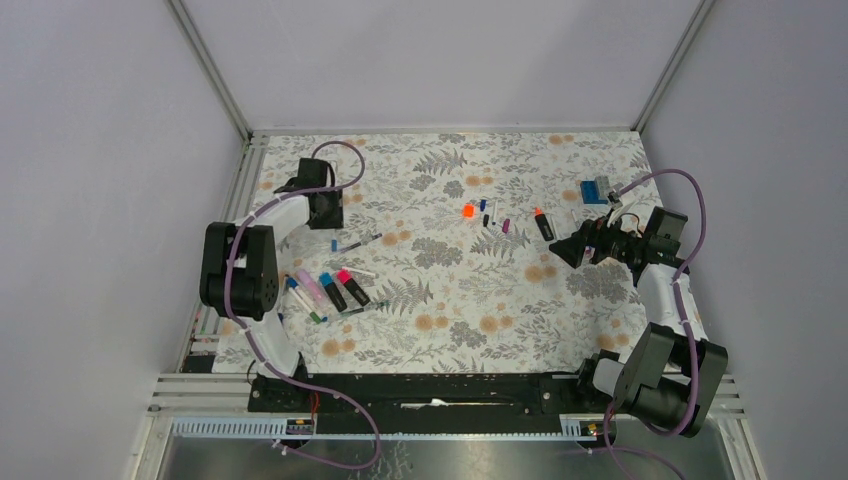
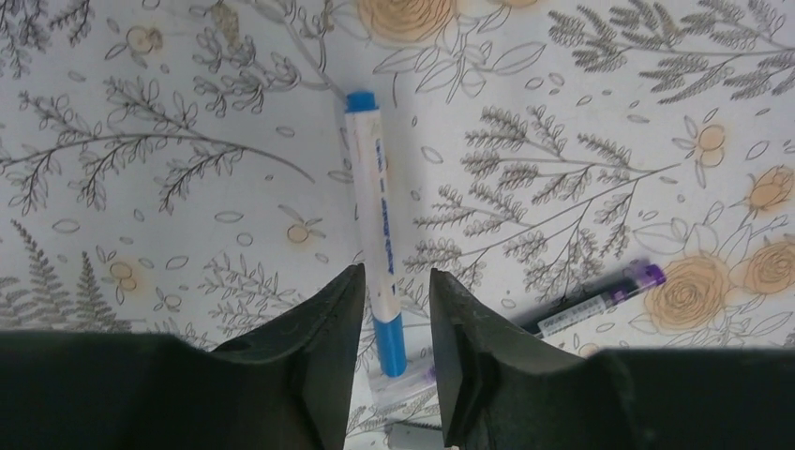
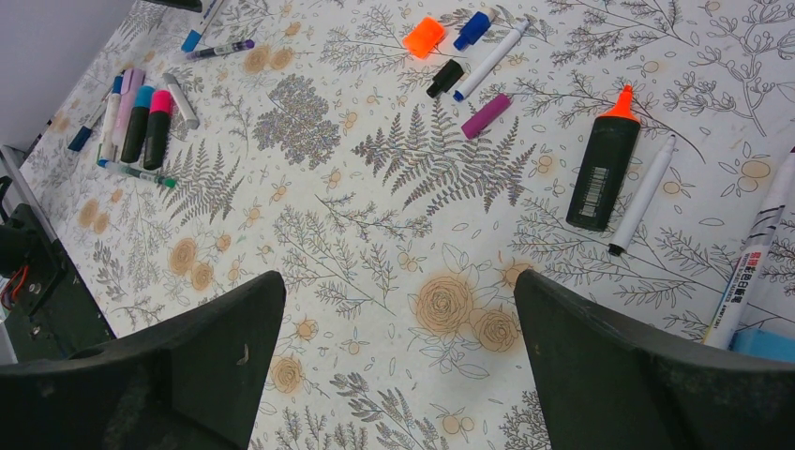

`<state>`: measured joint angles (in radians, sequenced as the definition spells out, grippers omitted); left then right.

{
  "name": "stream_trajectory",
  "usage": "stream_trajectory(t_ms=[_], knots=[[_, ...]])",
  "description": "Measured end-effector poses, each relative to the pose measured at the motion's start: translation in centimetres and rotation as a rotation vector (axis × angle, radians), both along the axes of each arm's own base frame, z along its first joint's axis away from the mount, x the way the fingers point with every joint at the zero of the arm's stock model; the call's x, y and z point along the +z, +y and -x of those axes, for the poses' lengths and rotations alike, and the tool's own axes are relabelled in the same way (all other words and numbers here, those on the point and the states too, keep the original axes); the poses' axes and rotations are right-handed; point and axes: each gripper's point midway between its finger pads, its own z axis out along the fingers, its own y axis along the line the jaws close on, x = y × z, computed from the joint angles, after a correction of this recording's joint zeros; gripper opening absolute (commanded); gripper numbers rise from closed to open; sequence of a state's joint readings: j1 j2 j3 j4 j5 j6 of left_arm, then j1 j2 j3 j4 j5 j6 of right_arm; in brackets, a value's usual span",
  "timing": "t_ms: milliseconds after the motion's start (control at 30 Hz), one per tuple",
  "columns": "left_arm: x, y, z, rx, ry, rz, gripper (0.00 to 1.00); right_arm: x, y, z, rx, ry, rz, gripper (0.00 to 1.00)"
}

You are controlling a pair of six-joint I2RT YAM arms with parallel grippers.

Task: Open the pen caps
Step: Pick up the pen from the center of the board.

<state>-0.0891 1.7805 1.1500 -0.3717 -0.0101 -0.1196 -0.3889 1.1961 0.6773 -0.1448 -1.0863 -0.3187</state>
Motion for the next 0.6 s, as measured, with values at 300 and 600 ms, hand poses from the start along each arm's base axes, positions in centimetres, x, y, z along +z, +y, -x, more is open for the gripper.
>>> stream_trajectory(t_ms=[300,600], knots=[[-1.9,-0.1,-0.6,0.001,0.056,-0.004,0.33,0.0,0.0,0.0,0.0,0.001,-0.001,1.0],[-2.4,0.3,-0.3,0.016,0.085,-0.021,0.12,0.0,0.0,0.0,0.002,-0.002,0.001,1.0]])
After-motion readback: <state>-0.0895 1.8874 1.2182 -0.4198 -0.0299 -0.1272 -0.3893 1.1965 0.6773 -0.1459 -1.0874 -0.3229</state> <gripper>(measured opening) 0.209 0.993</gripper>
